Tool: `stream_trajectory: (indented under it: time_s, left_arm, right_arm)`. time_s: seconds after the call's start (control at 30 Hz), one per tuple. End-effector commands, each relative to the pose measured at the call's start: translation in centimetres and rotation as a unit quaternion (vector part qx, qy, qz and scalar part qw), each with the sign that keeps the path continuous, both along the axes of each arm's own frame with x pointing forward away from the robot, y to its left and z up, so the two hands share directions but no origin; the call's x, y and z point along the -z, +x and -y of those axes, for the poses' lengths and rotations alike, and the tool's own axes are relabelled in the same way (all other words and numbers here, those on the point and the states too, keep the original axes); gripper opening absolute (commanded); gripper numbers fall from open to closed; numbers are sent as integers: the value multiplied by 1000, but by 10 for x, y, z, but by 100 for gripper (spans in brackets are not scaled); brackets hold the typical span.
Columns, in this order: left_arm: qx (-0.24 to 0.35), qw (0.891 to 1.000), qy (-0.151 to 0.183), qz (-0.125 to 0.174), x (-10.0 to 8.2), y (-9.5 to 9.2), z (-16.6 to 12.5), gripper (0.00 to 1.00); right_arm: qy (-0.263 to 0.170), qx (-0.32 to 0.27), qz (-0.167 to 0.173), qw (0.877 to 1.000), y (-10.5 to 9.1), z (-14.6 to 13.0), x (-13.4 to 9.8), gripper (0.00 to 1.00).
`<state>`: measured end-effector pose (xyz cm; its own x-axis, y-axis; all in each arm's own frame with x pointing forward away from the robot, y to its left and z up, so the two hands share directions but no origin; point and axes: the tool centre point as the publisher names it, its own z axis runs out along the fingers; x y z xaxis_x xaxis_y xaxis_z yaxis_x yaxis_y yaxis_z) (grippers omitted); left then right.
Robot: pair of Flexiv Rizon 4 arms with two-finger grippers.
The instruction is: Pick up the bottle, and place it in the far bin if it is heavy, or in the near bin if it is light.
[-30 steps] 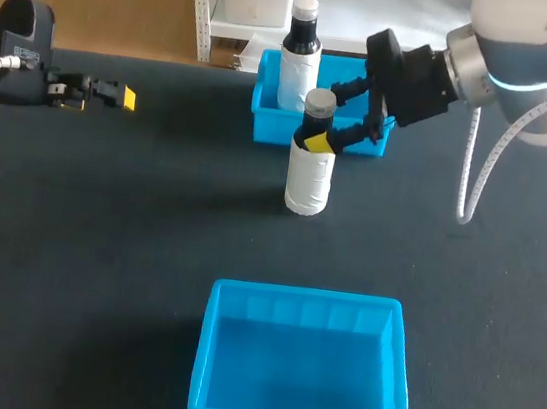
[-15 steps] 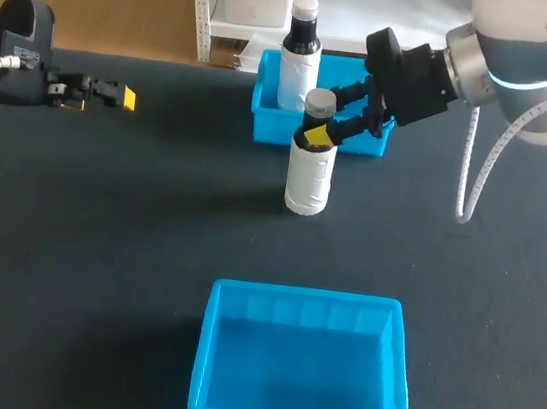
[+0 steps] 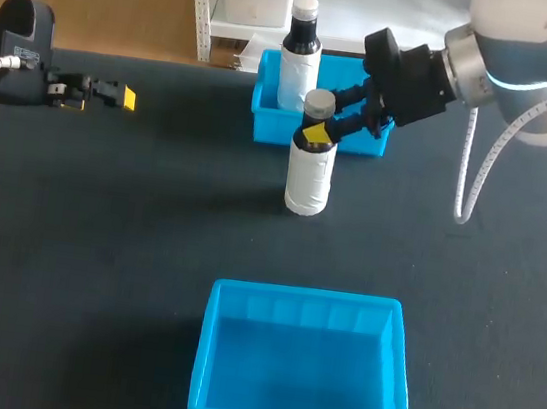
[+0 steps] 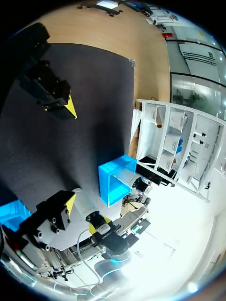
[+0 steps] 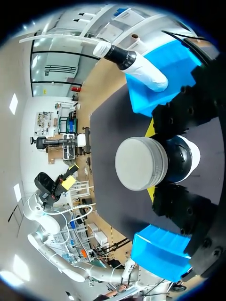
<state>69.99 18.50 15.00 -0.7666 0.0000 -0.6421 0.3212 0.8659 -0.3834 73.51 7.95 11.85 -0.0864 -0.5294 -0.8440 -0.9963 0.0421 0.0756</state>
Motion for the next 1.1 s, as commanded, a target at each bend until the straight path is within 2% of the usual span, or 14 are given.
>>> stream_trajectory:
  time_s: [0.03,0.13,0.23,0.33,0.63,1.1]
  left_arm:
    - [0,1000,0,0,0,0,0,100]
    - [0,1000,0,0,0,0,0,100]
    - [0,1000,0,0,0,0,0,100]
    - [0,1000,0,0,0,0,0,100]
    - [0,1000,0,0,0,0,0,100]
    - [0,1000,0,0,0,0,0,100]
  right_arm:
    - [1,1,1,1000,-1,0,0,47]
    - [1,1,1,1000,-1,0,0,42]
    - [3,1,2,1000,-1,0,0,24]
    - [4,1,3,1000,-2,1,-1,0]
    - [6,2,12,1000,-3,5,-14,0]
    - [-1,6,30,1000,-11,18,-52,0]
